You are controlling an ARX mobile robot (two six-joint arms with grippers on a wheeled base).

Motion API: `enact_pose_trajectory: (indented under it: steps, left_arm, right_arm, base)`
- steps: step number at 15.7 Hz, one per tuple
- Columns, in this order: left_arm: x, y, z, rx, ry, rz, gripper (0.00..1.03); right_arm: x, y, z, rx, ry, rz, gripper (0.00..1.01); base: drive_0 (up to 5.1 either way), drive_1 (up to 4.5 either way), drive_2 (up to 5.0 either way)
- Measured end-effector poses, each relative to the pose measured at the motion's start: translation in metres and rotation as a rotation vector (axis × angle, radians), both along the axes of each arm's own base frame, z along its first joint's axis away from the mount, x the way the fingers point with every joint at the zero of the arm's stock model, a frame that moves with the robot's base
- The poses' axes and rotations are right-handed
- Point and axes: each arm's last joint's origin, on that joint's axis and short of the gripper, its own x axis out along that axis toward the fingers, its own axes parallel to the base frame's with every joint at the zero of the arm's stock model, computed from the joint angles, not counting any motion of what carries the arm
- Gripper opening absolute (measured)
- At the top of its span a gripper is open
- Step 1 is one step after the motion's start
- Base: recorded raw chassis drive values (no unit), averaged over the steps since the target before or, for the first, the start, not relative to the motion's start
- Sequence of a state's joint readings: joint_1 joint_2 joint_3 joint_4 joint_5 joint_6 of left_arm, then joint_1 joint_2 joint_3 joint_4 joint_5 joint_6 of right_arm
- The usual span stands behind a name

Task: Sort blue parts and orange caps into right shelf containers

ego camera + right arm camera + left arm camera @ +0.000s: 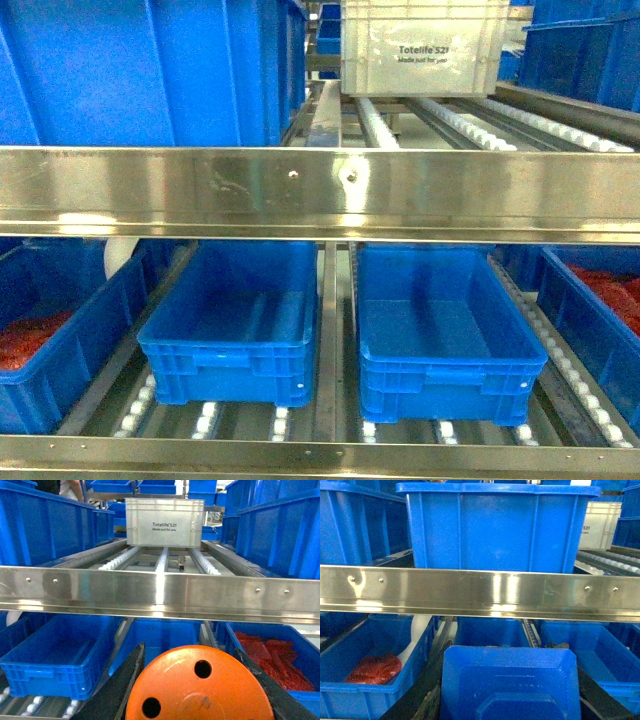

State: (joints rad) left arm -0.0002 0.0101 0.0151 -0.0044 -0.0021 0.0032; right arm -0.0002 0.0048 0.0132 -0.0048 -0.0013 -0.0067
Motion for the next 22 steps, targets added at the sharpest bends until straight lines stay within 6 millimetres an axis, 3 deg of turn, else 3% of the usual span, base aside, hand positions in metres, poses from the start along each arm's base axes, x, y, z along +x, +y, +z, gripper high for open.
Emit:
enact_pose_trajectory:
  steps: [22]
  left_arm:
    - [0.0000,0.0000,-0.0003,0.000,0.003,-0.001,0.43]
  right_arm:
    - [0.0000,0.0001,-0.0001,0.000,0.002,0.002,0.45]
  base:
    - [-0.2,0.18,0.0]
